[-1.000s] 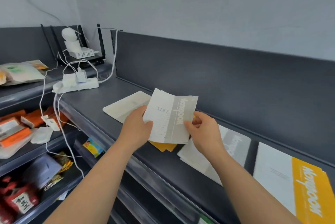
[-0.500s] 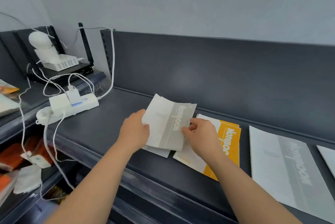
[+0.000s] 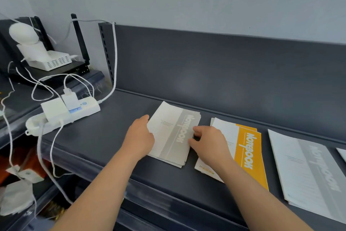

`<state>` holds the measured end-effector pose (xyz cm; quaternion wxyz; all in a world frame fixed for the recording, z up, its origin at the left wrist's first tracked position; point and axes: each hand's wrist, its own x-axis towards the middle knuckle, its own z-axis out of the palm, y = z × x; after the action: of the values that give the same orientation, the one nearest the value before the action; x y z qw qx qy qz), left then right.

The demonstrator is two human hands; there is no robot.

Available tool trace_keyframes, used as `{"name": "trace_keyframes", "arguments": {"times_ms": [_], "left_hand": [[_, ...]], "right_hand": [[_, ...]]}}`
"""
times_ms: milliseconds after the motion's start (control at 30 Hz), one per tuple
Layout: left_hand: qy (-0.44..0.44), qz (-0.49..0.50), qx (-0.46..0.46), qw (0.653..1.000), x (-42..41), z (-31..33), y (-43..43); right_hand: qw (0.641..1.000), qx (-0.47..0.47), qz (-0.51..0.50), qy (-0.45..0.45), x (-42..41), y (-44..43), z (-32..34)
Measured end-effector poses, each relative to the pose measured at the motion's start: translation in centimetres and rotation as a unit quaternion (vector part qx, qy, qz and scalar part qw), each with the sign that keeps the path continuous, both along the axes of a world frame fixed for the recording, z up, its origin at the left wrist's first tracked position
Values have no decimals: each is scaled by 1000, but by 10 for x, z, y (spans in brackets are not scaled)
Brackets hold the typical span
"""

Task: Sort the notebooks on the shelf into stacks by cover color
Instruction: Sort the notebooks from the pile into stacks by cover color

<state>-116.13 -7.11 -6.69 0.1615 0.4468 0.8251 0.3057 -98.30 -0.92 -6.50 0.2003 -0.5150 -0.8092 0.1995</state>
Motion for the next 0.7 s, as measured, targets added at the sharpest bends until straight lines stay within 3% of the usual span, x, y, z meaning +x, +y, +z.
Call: {"name": "trace_keyframes", "arguments": {"times_ms": [200, 467, 567, 700], "left_hand": [[-4, 17, 9, 1000, -15, 2, -3], [47, 1, 14, 999, -6, 14, -6], [80, -28, 72, 994, 18, 22, -3], [34, -104, 105, 988, 65, 25, 2]], "right_hand": [[999, -11, 6, 42, -16, 2, -1], [1000, 8, 20, 11, -10, -4, 11], [999, 42, -8, -13, 19, -8, 19], [997, 16, -70, -36, 69, -13, 19]]}}
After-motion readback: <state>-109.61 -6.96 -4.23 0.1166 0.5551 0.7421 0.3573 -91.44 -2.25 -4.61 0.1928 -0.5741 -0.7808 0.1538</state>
